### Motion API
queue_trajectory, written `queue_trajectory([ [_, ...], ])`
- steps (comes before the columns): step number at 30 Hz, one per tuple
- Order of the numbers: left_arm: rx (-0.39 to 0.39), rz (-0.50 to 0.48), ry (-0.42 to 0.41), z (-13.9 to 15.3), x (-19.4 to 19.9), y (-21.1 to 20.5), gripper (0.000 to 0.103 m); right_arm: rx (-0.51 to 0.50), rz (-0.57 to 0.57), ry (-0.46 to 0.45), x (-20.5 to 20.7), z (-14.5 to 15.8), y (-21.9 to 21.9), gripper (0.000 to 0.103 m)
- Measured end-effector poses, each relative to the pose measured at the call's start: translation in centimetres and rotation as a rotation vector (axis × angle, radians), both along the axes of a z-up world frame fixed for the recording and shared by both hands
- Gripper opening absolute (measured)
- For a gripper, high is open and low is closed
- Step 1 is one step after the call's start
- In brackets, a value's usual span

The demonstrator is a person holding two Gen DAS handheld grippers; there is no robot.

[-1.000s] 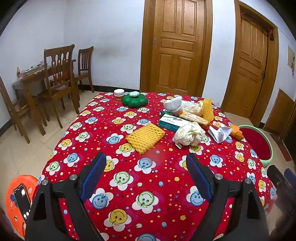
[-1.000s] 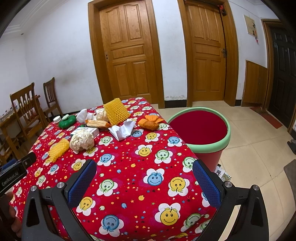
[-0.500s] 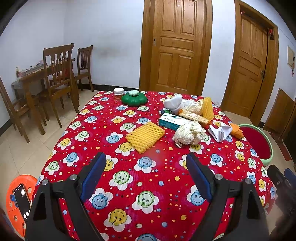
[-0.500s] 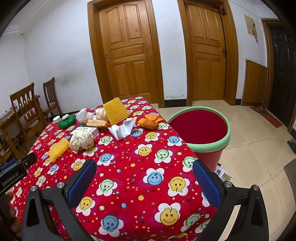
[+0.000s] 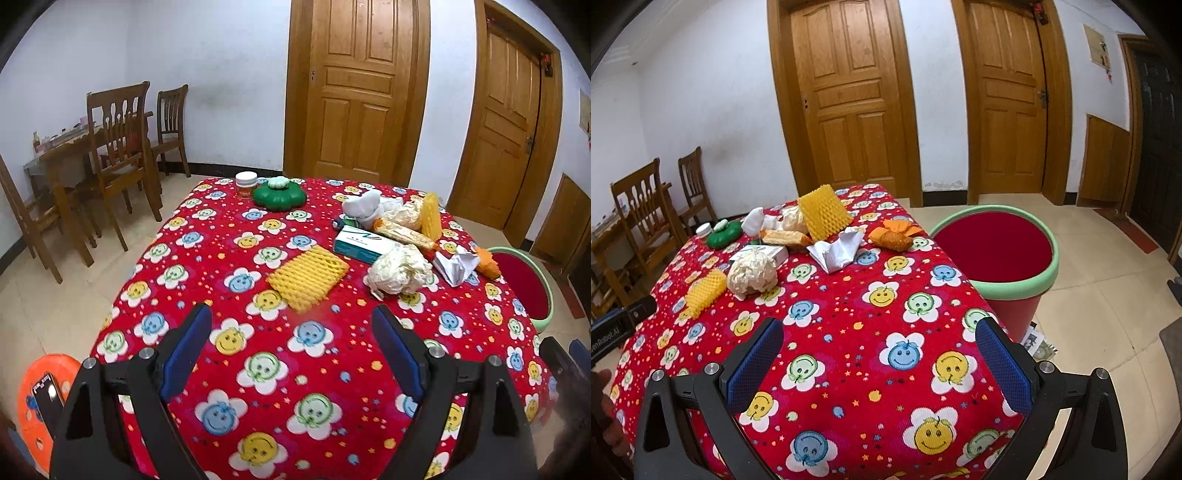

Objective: Collect trash
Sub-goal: 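Grasp the yellow foam net with the left tool while the right grasps the orange-wrapped snack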

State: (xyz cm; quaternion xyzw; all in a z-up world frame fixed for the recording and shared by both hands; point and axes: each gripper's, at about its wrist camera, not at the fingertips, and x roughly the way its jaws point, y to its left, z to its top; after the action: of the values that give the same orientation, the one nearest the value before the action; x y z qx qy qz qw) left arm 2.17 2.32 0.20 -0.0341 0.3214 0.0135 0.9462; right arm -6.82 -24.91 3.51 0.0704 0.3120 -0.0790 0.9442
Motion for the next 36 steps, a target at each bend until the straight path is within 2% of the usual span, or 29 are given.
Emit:
queue_trajectory([
  [5,0.02,-0.022,0.045,-0.1,2.2,1.0,0.088,0.003,0.05,0.025,1.8,0.1,-0.1,0.103],
  [13,0.002,-0.076,0.169,-2.5,7.4,1.3,0.087,0.05,0.077,0.093,6.5,-0.3,-1.0,0.103],
  [20,-0.019,-0.14,0.236,-4.8,11.2,0.9,0.084,0.046,0.02,0.182,12.2,-1.8,-2.9,0.103],
  [25,0.026,-0.177,0.238,-5.9,12.7,0.4,0.073,0.05,-0.03,0.241,15.7,-3.4,-4.3,0.103],
  [28,-0.015,-0.214,0.275,-6.7,13.3,0.3,0.071,0.049,-0.063,0.25,17.0,-4.0,-4.9,0.102],
  [31,0.006,-0.24,0.259,-6.9,13.4,-0.2,0.062,0.056,-0.089,0.262,18.1,-4.6,-5.5,0.09],
  [32,0.007,-0.254,0.258,-6.9,13.5,-0.4,0.061,0.059,-0.091,0.269,18.4,-4.9,-5.6,0.083],
  [33,0.0,-0.266,0.254,-6.8,13.5,-0.5,0.055,0.062,-0.091,0.276,18.7,-5.1,-5.7,0.074],
  [35,-0.016,-0.288,0.247,-6.7,13.6,-0.6,0.046,0.063,-0.09,0.279,19.2,-5.3,-5.9,0.066],
  [36,-0.031,-0.301,0.244,-6.7,13.7,-0.7,0.038,0.061,-0.086,0.266,19.2,-5.2,-5.9,0.059],
])
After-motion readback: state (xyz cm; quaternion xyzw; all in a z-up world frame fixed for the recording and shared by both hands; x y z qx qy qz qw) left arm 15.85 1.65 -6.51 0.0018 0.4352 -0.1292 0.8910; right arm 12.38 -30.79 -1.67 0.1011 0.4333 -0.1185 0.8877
